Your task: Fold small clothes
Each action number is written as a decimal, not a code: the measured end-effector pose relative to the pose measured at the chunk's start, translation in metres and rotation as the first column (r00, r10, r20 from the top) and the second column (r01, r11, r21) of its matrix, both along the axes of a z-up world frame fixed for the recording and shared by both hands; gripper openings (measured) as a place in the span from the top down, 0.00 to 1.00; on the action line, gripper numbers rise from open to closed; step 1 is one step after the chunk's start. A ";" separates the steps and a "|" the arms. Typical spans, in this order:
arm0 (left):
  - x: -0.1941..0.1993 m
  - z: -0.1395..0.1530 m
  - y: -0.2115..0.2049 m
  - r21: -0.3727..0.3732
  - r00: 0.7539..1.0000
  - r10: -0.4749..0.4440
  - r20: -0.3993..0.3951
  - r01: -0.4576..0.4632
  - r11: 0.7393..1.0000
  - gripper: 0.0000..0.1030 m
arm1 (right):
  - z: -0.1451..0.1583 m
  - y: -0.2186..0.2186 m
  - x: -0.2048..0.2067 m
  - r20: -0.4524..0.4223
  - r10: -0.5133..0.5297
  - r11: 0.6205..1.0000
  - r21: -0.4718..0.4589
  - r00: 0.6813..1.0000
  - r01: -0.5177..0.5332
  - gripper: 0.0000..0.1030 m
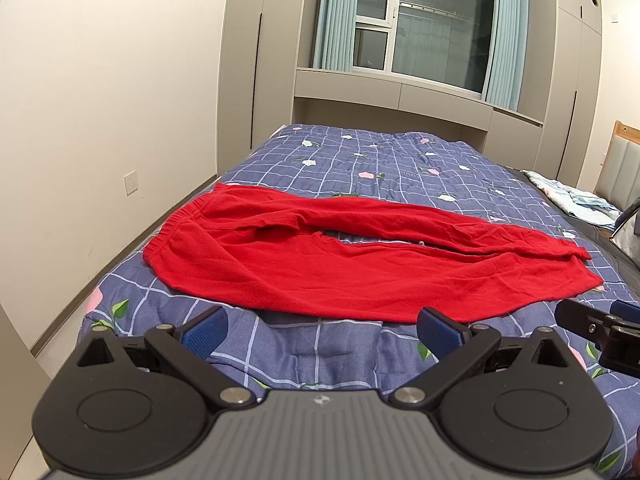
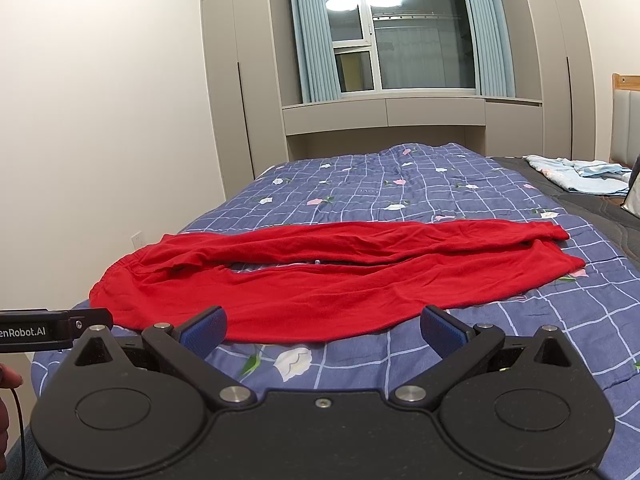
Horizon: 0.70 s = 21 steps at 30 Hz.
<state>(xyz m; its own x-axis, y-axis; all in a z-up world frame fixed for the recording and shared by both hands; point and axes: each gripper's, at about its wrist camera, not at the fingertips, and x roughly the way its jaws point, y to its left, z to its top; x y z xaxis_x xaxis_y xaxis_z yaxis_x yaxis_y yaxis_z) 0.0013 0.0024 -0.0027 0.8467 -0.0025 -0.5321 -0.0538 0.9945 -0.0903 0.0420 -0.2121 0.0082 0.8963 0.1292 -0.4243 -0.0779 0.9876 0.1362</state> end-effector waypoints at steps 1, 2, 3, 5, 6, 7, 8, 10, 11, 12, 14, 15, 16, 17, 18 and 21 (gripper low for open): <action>0.000 0.000 0.000 0.000 1.000 0.000 0.000 0.000 1.000 0.01 | 0.000 0.000 0.000 0.000 0.000 1.000 0.000 1.000 0.000 0.00; 0.000 0.000 0.000 0.000 1.000 0.000 0.001 0.000 1.000 0.01 | -0.001 0.001 0.000 -0.001 0.001 1.000 -0.001 1.000 -0.001 0.00; 0.000 0.000 0.000 0.000 1.000 0.000 0.001 0.000 1.000 0.01 | -0.001 0.001 0.000 0.000 0.001 1.000 -0.001 1.000 -0.001 0.00; -0.001 0.000 -0.001 0.000 1.000 0.000 0.001 0.000 1.000 0.01 | -0.002 0.001 0.000 -0.001 0.002 1.000 0.000 1.000 -0.002 0.00; -0.001 0.000 0.000 0.000 1.000 0.000 0.001 0.000 1.000 0.01 | -0.002 0.001 0.000 -0.001 0.002 1.000 -0.001 1.000 -0.002 0.00; -0.001 0.000 0.000 0.000 1.000 0.000 0.001 0.000 1.000 0.01 | -0.002 0.001 0.000 -0.001 0.003 1.000 0.000 1.000 -0.003 0.00; -0.001 0.000 -0.001 0.000 1.000 -0.001 0.001 0.001 1.000 0.01 | -0.002 0.001 0.000 -0.001 0.002 1.000 0.000 1.000 -0.002 0.00; -0.001 -0.001 -0.001 0.001 1.000 -0.002 0.002 0.002 1.000 0.01 | -0.002 0.001 0.000 -0.001 0.002 1.000 0.000 1.000 -0.002 0.00; -0.001 0.000 -0.001 0.001 1.000 -0.001 0.001 0.001 1.000 0.01 | -0.001 0.001 0.000 -0.001 0.003 1.000 0.000 1.000 -0.003 0.00; -0.001 0.000 -0.001 0.000 1.000 0.000 0.002 0.000 1.000 0.01 | -0.001 0.001 0.000 -0.001 0.003 1.000 0.000 1.000 -0.003 0.00; -0.001 0.000 -0.001 0.000 1.000 0.000 0.001 0.000 1.000 0.01 | -0.001 0.001 0.000 -0.001 0.003 1.000 0.000 1.000 -0.003 0.00; -0.001 0.000 -0.001 0.001 1.000 0.000 0.001 0.000 1.000 0.01 | -0.001 0.001 0.000 -0.001 0.003 1.000 0.000 1.000 -0.003 0.00; -0.001 0.000 -0.001 0.001 1.000 0.000 0.001 0.000 1.000 0.01 | -0.001 0.001 0.000 -0.001 0.003 1.000 0.000 1.000 -0.003 0.00; -0.001 0.000 -0.001 0.001 1.000 0.000 0.001 0.000 1.000 0.01 | -0.001 0.001 0.000 -0.002 0.003 1.000 0.000 1.000 -0.003 0.00; -0.001 0.000 -0.001 0.000 1.000 0.000 0.001 0.000 1.000 0.01 | -0.002 0.001 0.000 -0.003 0.003 1.000 -0.001 1.000 -0.003 0.00; -0.001 0.000 -0.001 0.001 1.000 0.000 0.000 0.000 1.000 0.01 | -0.005 0.004 0.001 -0.008 0.007 1.000 -0.002 1.000 -0.007 0.00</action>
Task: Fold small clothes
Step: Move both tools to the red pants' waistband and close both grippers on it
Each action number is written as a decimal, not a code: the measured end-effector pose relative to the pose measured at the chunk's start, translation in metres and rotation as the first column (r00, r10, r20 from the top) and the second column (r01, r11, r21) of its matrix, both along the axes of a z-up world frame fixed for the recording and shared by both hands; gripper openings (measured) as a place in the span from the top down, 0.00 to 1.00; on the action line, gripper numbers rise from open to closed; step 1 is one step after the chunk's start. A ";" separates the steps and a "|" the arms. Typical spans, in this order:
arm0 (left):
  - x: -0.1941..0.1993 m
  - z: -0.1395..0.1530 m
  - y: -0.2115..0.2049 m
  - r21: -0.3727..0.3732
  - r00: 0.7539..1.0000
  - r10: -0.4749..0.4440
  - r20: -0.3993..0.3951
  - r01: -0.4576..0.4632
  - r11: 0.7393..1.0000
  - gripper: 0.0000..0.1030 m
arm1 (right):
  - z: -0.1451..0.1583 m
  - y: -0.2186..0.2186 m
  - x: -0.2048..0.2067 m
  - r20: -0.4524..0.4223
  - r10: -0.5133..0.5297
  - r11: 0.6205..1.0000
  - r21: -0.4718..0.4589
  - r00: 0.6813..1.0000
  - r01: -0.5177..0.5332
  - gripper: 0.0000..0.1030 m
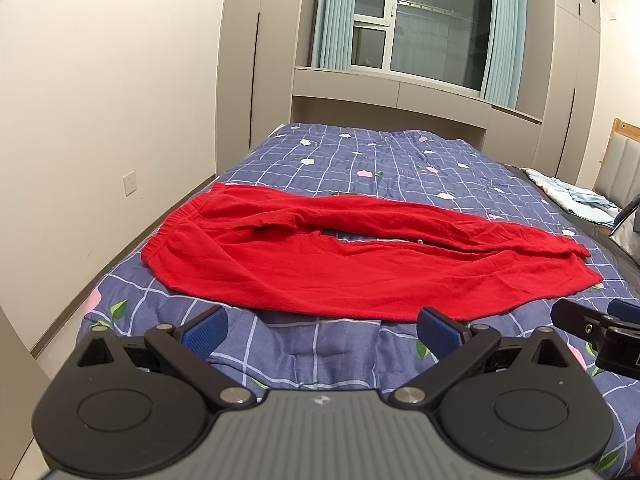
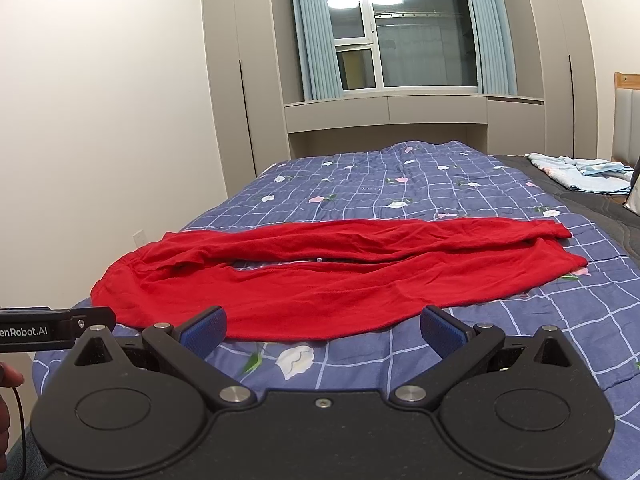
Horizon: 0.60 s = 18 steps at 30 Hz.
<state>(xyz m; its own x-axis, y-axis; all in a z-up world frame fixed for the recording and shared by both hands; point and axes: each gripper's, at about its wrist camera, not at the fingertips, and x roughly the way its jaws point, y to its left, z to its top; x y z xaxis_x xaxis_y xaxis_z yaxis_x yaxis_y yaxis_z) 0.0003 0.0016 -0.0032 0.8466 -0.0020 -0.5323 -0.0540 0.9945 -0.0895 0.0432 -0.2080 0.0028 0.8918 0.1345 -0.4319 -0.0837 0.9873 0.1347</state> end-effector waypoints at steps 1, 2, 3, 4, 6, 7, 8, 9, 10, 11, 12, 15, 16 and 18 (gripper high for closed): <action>0.000 -0.001 0.000 0.000 1.000 0.000 -0.002 0.000 1.000 0.01 | 0.000 0.001 0.000 -0.002 0.001 1.000 -0.001 1.000 -0.001 0.00; 0.000 -0.001 -0.001 0.000 1.000 -0.002 -0.005 0.002 1.000 0.01 | 0.000 0.001 0.000 -0.005 0.001 1.000 -0.001 1.000 -0.001 0.00; 0.001 -0.002 -0.002 0.000 1.000 -0.003 -0.009 0.003 1.000 0.01 | 0.000 0.001 0.001 -0.010 0.000 1.000 0.000 1.000 0.000 0.00; 0.001 -0.002 -0.002 -0.001 1.000 -0.004 -0.013 0.004 1.000 0.01 | -0.001 0.001 0.002 -0.020 0.000 1.000 0.000 1.000 0.000 0.00; 0.002 -0.003 -0.003 -0.004 1.000 -0.006 -0.029 0.006 1.000 0.01 | -0.002 0.002 0.004 -0.041 -0.003 1.000 -0.004 0.999 0.003 0.00; 0.004 -0.004 -0.002 -0.003 0.999 -0.002 -0.048 0.002 1.000 0.01 | -0.001 0.002 0.005 -0.050 -0.006 1.000 -0.006 0.999 0.006 0.00; 0.006 -0.006 -0.003 0.004 0.997 0.006 -0.074 -0.005 1.000 0.01 | -0.001 0.003 0.006 -0.065 -0.012 1.000 -0.009 0.998 0.011 0.00; 0.009 -0.008 -0.003 0.015 0.995 0.014 -0.098 -0.012 1.000 0.01 | -0.002 0.003 0.008 -0.087 -0.018 1.000 -0.011 0.996 0.017 0.00; 0.010 -0.011 -0.004 0.031 0.992 0.023 -0.122 -0.019 0.999 0.01 | -0.003 0.004 0.011 -0.114 -0.022 1.000 -0.010 0.993 0.021 0.00; 0.012 -0.013 -0.004 0.042 0.990 0.028 -0.138 -0.022 0.999 0.01 | -0.004 0.004 0.012 -0.133 -0.023 1.000 -0.010 0.991 0.022 0.00; 0.012 -0.014 -0.005 0.048 0.988 0.030 -0.149 -0.023 0.999 0.01 | -0.005 0.004 0.014 -0.145 -0.024 1.000 -0.011 0.989 0.023 0.00; 0.011 -0.013 -0.005 0.046 0.988 0.019 -0.154 -0.012 0.999 0.01 | -0.005 0.005 0.015 -0.163 -0.032 0.999 -0.028 0.986 0.028 0.00; 0.010 -0.013 -0.006 0.044 0.988 0.017 -0.155 -0.010 0.999 0.01 | -0.005 0.006 0.015 -0.167 -0.033 0.999 -0.034 0.985 0.027 0.00; 0.012 -0.011 -0.006 0.041 0.986 0.014 -0.165 -0.008 0.999 0.01 | -0.003 0.006 0.016 -0.173 -0.029 0.999 -0.039 0.985 0.023 0.00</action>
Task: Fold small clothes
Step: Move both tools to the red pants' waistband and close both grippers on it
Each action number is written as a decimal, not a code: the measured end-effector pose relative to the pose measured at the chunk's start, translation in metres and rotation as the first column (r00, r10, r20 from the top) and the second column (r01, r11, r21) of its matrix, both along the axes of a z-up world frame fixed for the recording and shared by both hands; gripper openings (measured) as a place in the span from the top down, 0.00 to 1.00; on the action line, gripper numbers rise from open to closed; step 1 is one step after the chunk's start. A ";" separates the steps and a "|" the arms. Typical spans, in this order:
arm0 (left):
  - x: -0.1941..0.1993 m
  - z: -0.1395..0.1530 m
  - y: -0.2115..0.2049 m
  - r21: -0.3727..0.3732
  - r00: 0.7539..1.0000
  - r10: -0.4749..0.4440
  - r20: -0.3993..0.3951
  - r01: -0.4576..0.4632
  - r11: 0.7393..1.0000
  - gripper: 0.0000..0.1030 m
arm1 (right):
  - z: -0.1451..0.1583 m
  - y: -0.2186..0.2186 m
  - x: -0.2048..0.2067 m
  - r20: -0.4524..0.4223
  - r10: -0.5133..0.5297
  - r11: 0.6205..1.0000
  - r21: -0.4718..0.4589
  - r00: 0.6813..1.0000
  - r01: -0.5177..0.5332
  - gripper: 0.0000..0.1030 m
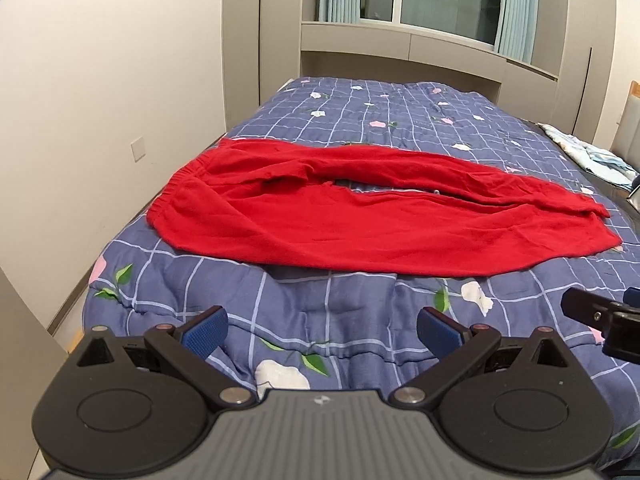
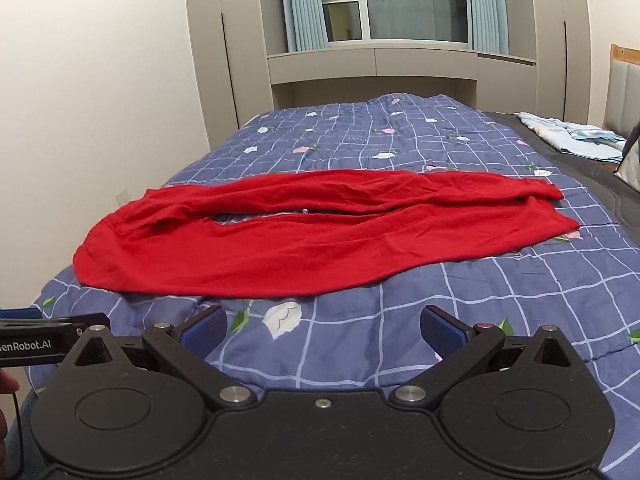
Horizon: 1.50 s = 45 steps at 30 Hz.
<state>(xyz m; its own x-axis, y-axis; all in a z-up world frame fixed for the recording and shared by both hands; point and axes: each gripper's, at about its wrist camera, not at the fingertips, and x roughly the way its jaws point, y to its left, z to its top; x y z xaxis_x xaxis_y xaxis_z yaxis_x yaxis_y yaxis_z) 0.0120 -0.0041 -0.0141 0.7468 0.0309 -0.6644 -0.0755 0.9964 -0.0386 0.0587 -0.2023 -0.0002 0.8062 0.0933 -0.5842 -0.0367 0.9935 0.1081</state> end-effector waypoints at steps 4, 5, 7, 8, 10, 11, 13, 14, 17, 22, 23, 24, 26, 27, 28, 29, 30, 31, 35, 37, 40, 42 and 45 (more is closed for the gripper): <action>0.009 0.008 0.003 -0.004 1.000 -0.001 -0.019 0.001 1.000 0.01 | 0.010 0.000 0.007 -0.001 0.023 1.000 -0.010 1.000 -0.023 0.00; 0.015 0.011 0.005 0.001 1.000 -0.002 -0.021 0.002 1.000 0.01 | 0.013 0.001 0.011 -0.001 0.030 0.999 -0.013 1.000 -0.030 0.00; 0.026 0.019 0.008 0.023 1.000 -0.005 -0.018 0.005 1.000 0.01 | 0.018 0.002 0.021 0.000 0.040 0.999 -0.018 0.999 -0.040 0.00; 0.033 0.024 0.010 0.040 1.000 -0.001 -0.015 0.001 0.999 0.01 | 0.020 0.002 0.027 -0.004 0.045 0.999 -0.021 0.999 -0.045 0.00; 0.049 0.033 0.015 0.072 1.000 0.007 0.000 -0.007 0.997 0.01 | 0.024 0.003 0.042 -0.008 0.062 0.998 -0.028 0.998 -0.062 0.00; 0.059 0.038 0.019 0.087 1.000 0.010 0.004 -0.011 0.996 0.01 | 0.026 0.004 0.050 -0.012 0.071 0.997 -0.034 0.997 -0.072 0.00; 0.079 0.047 0.026 0.106 1.000 0.013 0.012 -0.014 0.994 0.01 | 0.030 0.005 0.069 -0.017 0.085 0.995 -0.046 0.996 -0.086 0.00; 0.091 0.051 0.029 0.112 1.000 0.011 0.017 -0.013 0.994 0.01 | 0.032 0.005 0.079 -0.018 0.091 0.994 -0.052 0.996 -0.091 0.00; 0.125 0.060 0.039 0.127 1.000 0.016 0.014 -0.017 0.992 0.01 | 0.036 0.003 0.112 -0.026 0.105 0.993 -0.052 0.994 -0.106 0.00; 0.182 0.068 0.051 0.156 1.000 0.022 0.000 -0.022 0.987 0.00 | 0.037 -0.004 0.168 -0.009 0.143 0.989 -0.041 0.990 -0.143 0.00; 0.194 0.068 0.053 0.164 1.000 0.026 -0.006 -0.025 0.986 0.00 | 0.037 -0.005 0.178 0.002 0.153 0.987 -0.044 0.988 -0.153 0.00; 0.204 0.068 0.055 0.171 1.000 0.027 -0.010 -0.025 0.985 0.00 | 0.036 -0.007 0.188 0.011 0.162 0.986 -0.048 0.987 -0.161 0.00; 0.223 0.068 0.058 0.186 1.000 0.020 -0.018 -0.017 0.982 0.00 | 0.035 -0.011 0.208 0.033 0.183 0.982 -0.051 0.983 -0.181 0.00; 0.234 0.066 0.059 0.195 1.000 0.018 -0.022 -0.013 0.981 0.00 | 0.035 -0.013 0.217 0.050 0.195 0.980 -0.052 0.979 -0.193 0.00; 0.244 0.065 0.060 0.204 1.000 0.014 -0.026 -0.008 0.979 0.00 | 0.034 -0.017 0.227 0.066 0.209 0.977 -0.056 0.976 -0.205 0.00; 0.254 0.062 0.061 0.212 0.999 0.008 -0.031 -0.002 0.977 0.00 | 0.032 -0.019 0.237 0.072 0.220 0.974 -0.067 0.973 -0.215 0.00; 0.263 0.061 0.062 0.220 0.999 0.004 -0.035 0.004 0.976 0.00 | 0.031 -0.020 0.247 0.071 0.232 0.971 -0.081 0.970 -0.227 0.00; 0.272 0.059 0.063 0.226 0.999 0.001 -0.039 0.008 0.974 0.00 | 0.029 -0.022 0.257 0.076 0.253 0.965 -0.098 0.965 -0.245 0.00; 0.310 0.051 0.065 0.245 0.998 -0.026 -0.058 0.040 0.969 0.00 | 0.016 -0.033 0.296 0.062 0.307 0.947 -0.121 0.950 -0.298 0.00; 0.326 0.046 0.065 0.257 0.997 -0.048 -0.063 0.062 0.964 0.00 | 0.009 -0.039 0.312 0.042 0.327 0.941 -0.104 0.944 -0.321 0.00; 0.350 0.038 0.062 0.283 0.995 -0.068 -0.076 0.087 0.955 0.00 | 0.001 -0.042 0.333 0.015 0.356 0.930 -0.101 0.934 -0.353 0.00; 0.362 0.034 0.062 0.296 0.993 -0.080 -0.082 0.101 0.950 0.00 | -0.004 -0.043 0.345 0.006 0.372 0.923 -0.109 0.928 -0.369 0.00; 0.377 0.025 0.062 0.305 0.989 -0.114 -0.096 0.138 0.942 0.00 | -0.012 -0.044 0.364 -0.023 0.399 0.909 -0.121 0.917 -0.399 0.00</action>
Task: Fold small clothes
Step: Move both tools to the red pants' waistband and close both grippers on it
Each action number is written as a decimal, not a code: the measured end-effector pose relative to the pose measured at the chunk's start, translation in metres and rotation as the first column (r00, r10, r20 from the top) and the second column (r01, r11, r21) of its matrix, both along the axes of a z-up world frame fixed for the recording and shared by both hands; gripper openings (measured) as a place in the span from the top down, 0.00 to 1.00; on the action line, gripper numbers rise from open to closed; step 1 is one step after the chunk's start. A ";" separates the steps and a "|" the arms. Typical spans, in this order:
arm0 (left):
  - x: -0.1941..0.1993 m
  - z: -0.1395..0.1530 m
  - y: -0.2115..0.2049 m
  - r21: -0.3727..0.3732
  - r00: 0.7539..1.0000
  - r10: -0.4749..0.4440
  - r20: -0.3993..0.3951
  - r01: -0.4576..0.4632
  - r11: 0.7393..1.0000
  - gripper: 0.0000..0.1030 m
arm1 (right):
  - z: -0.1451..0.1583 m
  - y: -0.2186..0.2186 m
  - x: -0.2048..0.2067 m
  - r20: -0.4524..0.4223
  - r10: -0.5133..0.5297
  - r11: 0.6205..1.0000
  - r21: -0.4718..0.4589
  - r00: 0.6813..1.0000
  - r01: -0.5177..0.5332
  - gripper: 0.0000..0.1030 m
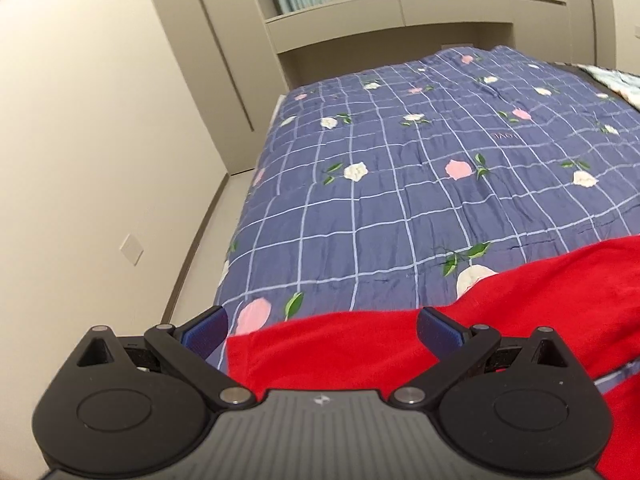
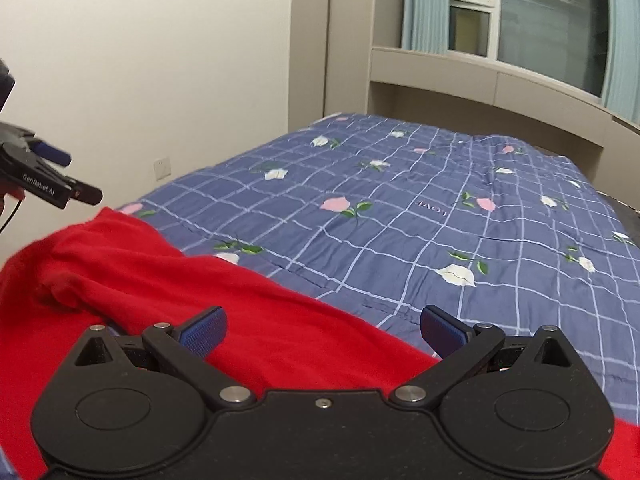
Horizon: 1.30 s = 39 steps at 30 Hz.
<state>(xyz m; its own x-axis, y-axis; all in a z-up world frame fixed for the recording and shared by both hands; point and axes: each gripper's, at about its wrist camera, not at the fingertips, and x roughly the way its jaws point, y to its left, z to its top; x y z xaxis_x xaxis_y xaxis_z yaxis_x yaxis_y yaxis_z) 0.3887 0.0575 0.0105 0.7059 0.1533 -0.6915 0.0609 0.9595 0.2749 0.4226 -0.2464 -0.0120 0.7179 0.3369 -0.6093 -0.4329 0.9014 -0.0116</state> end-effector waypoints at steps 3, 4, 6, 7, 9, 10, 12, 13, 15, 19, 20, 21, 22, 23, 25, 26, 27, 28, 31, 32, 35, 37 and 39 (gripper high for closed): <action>0.013 -0.009 0.003 0.009 0.999 -0.040 -0.014 0.041 0.999 0.00 | -0.008 -0.003 0.019 -0.016 0.053 0.998 -0.014 0.998 -0.053 0.00; 0.018 -0.013 0.005 0.012 0.998 -0.064 -0.018 0.064 0.998 0.00 | -0.011 -0.005 0.026 -0.026 0.069 0.997 -0.012 0.997 -0.070 0.00; 0.027 -0.020 0.009 0.017 0.992 -0.119 -0.034 0.120 0.993 0.00 | -0.016 -0.010 0.040 -0.055 0.090 0.996 0.001 0.994 -0.090 0.01; 0.032 -0.023 0.012 0.017 0.988 -0.148 -0.043 0.148 0.989 0.00 | -0.019 -0.012 0.048 -0.078 0.094 0.996 0.005 0.992 -0.094 0.01; 0.041 -0.029 0.020 0.016 0.979 -0.197 -0.052 0.198 0.980 0.00 | -0.025 -0.016 0.060 -0.112 0.095 0.995 0.010 0.989 -0.095 0.01; 0.044 -0.031 0.023 0.013 0.975 -0.217 -0.053 0.218 0.976 0.00 | -0.027 -0.017 0.065 -0.125 0.100 0.995 0.015 0.987 -0.099 0.02; 0.051 -0.034 0.030 -0.009 0.962 -0.268 -0.061 0.268 0.963 0.00 | -0.032 -0.019 0.072 -0.146 0.110 0.994 0.021 0.983 -0.108 0.04; 0.055 -0.036 0.033 -0.023 0.955 -0.290 -0.068 0.289 0.957 0.00 | -0.034 -0.020 0.075 -0.159 0.117 0.993 0.023 0.980 -0.114 0.07; 0.062 -0.041 0.032 -0.058 0.936 -0.339 -0.090 0.335 0.940 0.00 | -0.039 -0.022 0.080 -0.183 0.131 0.991 0.034 0.974 -0.127 0.12; 0.077 -0.057 0.020 -0.094 0.890 -0.431 -0.151 0.421 0.902 0.01 | -0.047 -0.020 0.091 -0.220 0.153 0.988 0.051 0.963 -0.146 0.27; 0.079 -0.062 0.017 -0.095 0.875 -0.455 -0.166 0.445 0.890 0.02 | -0.049 -0.019 0.093 -0.229 0.161 0.987 0.055 0.960 -0.153 0.32; 0.081 -0.065 0.015 -0.096 0.866 -0.466 -0.182 0.456 0.885 0.04 | -0.050 -0.017 0.095 -0.237 0.169 0.985 0.054 0.957 -0.161 0.34; 0.084 -0.069 0.014 -0.096 0.859 -0.470 -0.200 0.461 0.882 0.06 | -0.052 -0.015 0.097 -0.246 0.180 0.984 0.050 0.952 -0.173 0.37; 0.087 -0.071 0.014 -0.094 0.855 -0.471 -0.218 0.462 0.882 0.09 | -0.053 -0.012 0.099 -0.253 0.191 0.981 0.047 0.948 -0.186 0.40; 0.092 -0.074 0.019 -0.098 0.848 -0.469 -0.247 0.459 0.883 0.12 | -0.056 -0.007 0.104 -0.270 0.215 0.976 0.044 0.939 -0.211 0.43; 0.095 -0.076 0.023 -0.105 0.845 -0.466 -0.262 0.455 0.884 0.13 | -0.058 -0.005 0.106 -0.278 0.223 0.975 0.045 0.934 -0.220 0.43; 0.097 -0.077 0.026 -0.115 0.840 -0.464 -0.280 0.451 0.885 0.14 | -0.059 -0.002 0.108 -0.287 0.228 0.973 0.044 0.931 -0.225 0.44; 0.100 -0.080 0.028 -0.126 0.834 -0.459 -0.306 0.443 0.888 0.14 | -0.061 0.000 0.111 -0.296 0.228 0.973 0.040 0.928 -0.226 0.45; 0.104 -0.088 0.034 -0.143 0.821 -0.439 -0.364 0.417 0.898 0.27 | -0.065 0.004 0.115 -0.314 0.222 0.974 0.036 0.923 -0.222 0.50; 0.105 -0.089 0.035 -0.157 0.822 -0.436 -0.366 0.408 0.899 0.34 | -0.065 0.004 0.116 -0.320 0.218 0.975 0.039 0.922 -0.217 0.53; 0.102 -0.086 0.034 -0.172 0.836 -0.423 -0.349 0.387 0.906 0.62 | -0.065 0.004 0.117 -0.329 0.208 0.978 0.041 0.921 -0.207 0.68; 0.100 -0.084 0.031 -0.144 0.854 -0.393 -0.342 0.366 0.920 0.83 | -0.063 0.005 0.115 -0.332 0.209 0.977 0.034 0.920 -0.209 0.88; 0.099 -0.082 0.030 -0.127 0.870 -0.359 -0.339 0.336 0.933 0.91 | -0.060 0.010 0.110 -0.325 0.218 0.974 0.011 0.920 -0.227 0.97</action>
<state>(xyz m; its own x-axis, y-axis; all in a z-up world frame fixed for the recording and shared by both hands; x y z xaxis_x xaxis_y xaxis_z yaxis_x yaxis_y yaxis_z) 0.4880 0.0871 -0.0713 0.4149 -0.1076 -0.9035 0.4748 0.8727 0.1141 0.5328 -0.2367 -0.0723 0.3900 0.4458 -0.8057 -0.6070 0.7825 0.1391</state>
